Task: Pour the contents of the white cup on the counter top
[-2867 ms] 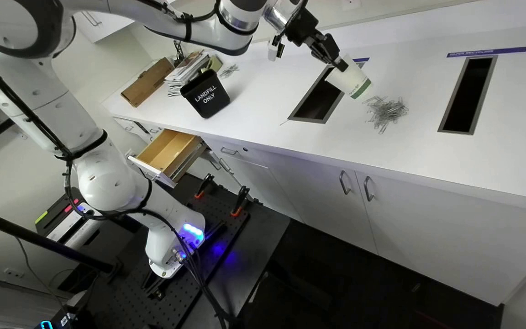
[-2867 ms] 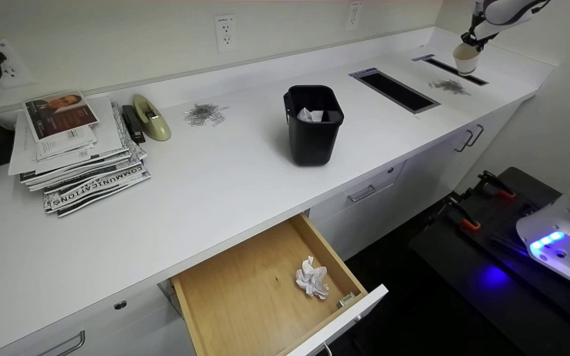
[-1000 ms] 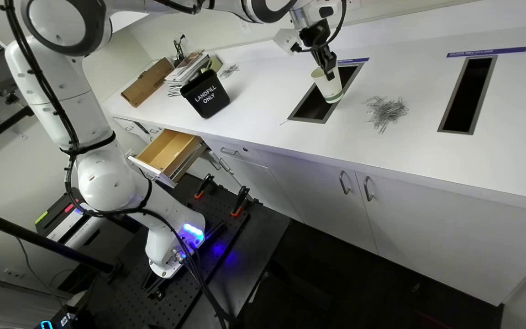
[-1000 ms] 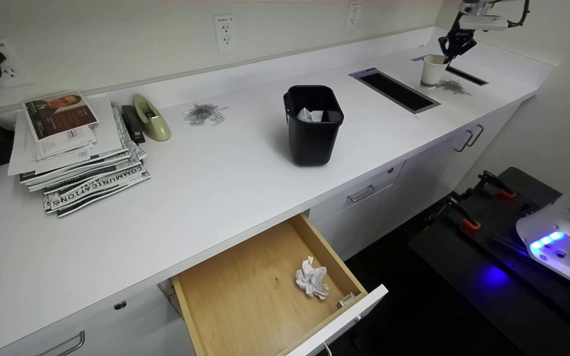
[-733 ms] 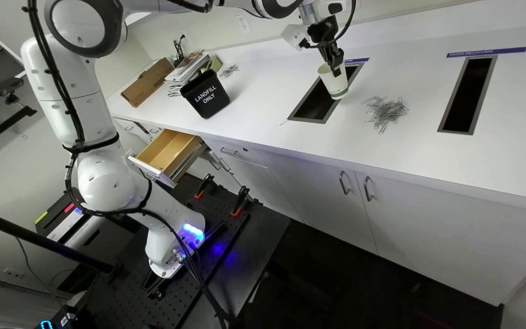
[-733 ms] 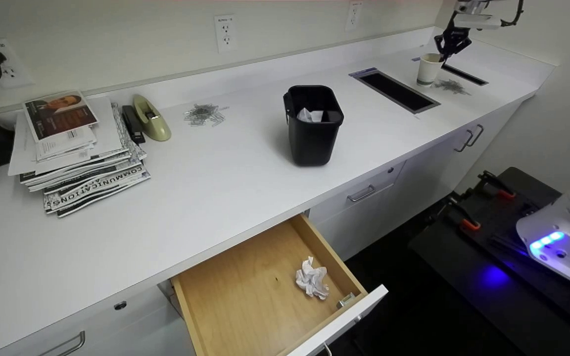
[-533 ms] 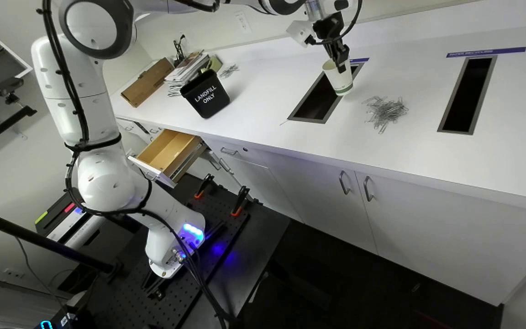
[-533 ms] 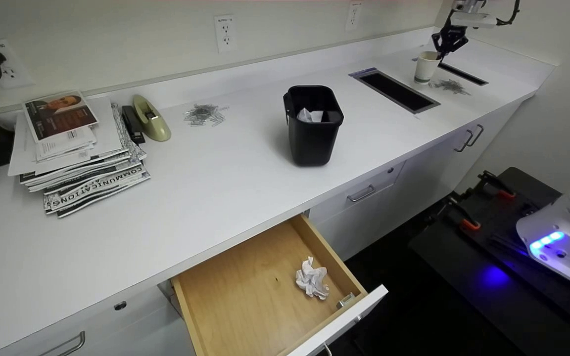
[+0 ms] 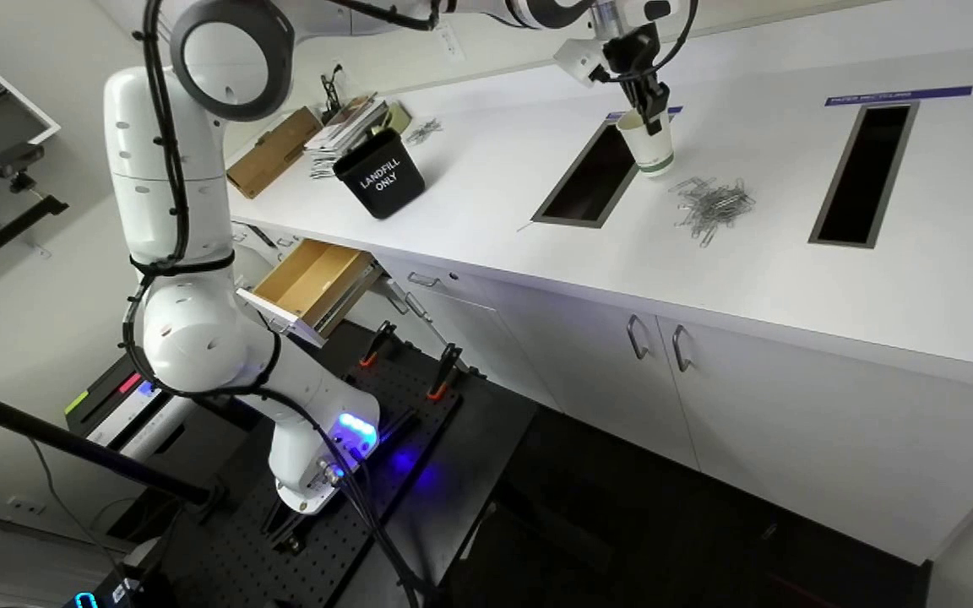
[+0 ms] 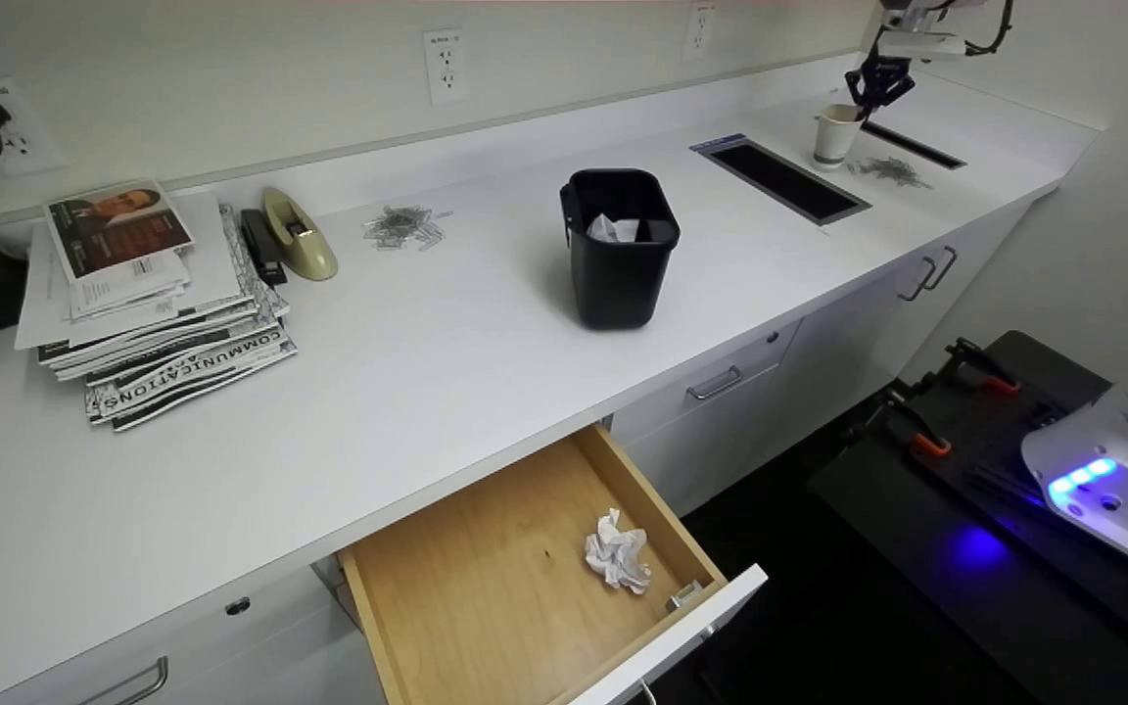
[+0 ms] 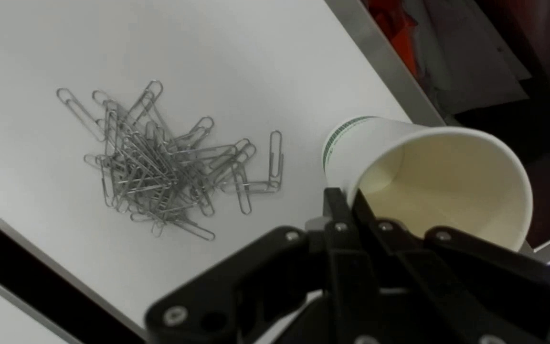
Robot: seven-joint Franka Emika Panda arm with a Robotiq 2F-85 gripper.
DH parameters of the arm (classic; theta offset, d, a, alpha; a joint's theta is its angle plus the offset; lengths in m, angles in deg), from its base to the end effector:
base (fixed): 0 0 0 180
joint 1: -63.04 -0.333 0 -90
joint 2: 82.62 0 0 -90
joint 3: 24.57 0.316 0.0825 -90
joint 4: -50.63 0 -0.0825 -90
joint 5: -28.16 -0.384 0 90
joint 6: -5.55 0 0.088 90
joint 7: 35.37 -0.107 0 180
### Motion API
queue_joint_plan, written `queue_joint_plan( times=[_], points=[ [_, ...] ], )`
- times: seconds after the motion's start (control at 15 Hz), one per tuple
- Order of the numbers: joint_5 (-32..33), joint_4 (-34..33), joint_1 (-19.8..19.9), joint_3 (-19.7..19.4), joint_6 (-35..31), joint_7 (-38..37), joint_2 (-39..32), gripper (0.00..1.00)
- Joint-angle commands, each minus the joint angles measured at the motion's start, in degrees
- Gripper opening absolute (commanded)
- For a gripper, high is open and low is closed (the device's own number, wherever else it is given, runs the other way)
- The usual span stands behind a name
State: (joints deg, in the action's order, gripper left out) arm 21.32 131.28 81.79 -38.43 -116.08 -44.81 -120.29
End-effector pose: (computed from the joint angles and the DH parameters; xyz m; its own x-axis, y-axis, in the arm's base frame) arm 0.6359 -0.3582 0.3313 0.7378 -0.6699 0.0827 -0.6737 -0.7385 0.0277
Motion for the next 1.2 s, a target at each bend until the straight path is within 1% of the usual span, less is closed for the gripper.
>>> queue_joint_plan(
  times=[0.0,0.27,0.33,0.4,0.47,0.8,0.93,1.0,1.07,1.13],
  points=[
    [-0.8,-5.5,1.2,1.0,3.8,-1.1,-3.3,0.01],
    [-0.9,-7.7,1.7,1.4,4.5,-0.5,-5.0,0.01],
    [-0.9,-8.1,1.8,1.5,4.6,-0.3,-5.1,0.29],
    [-0.9,-8.1,2.0,1.7,4.3,-0.1,-5.1,0.30],
    [-0.9,-8.3,2.1,1.9,4.4,-0.2,-5.2,0.35],
    [-1.2,-8.0,2.6,2.3,4.1,0.0,-4.6,0.74],
    [-1.5,-7.4,2.8,2.4,3.8,0.4,-4.0,0.87],
    [-1.8,-7.2,3.0,2.6,4.0,0.8,-3.7,0.96],
    [-2.1,-6.5,2.9,2.4,3.5,1.0,-3.3,0.99],
    [-2.3,-6.1,2.9,2.4,3.0,1.3,-2.9,1.00]
  ],
)
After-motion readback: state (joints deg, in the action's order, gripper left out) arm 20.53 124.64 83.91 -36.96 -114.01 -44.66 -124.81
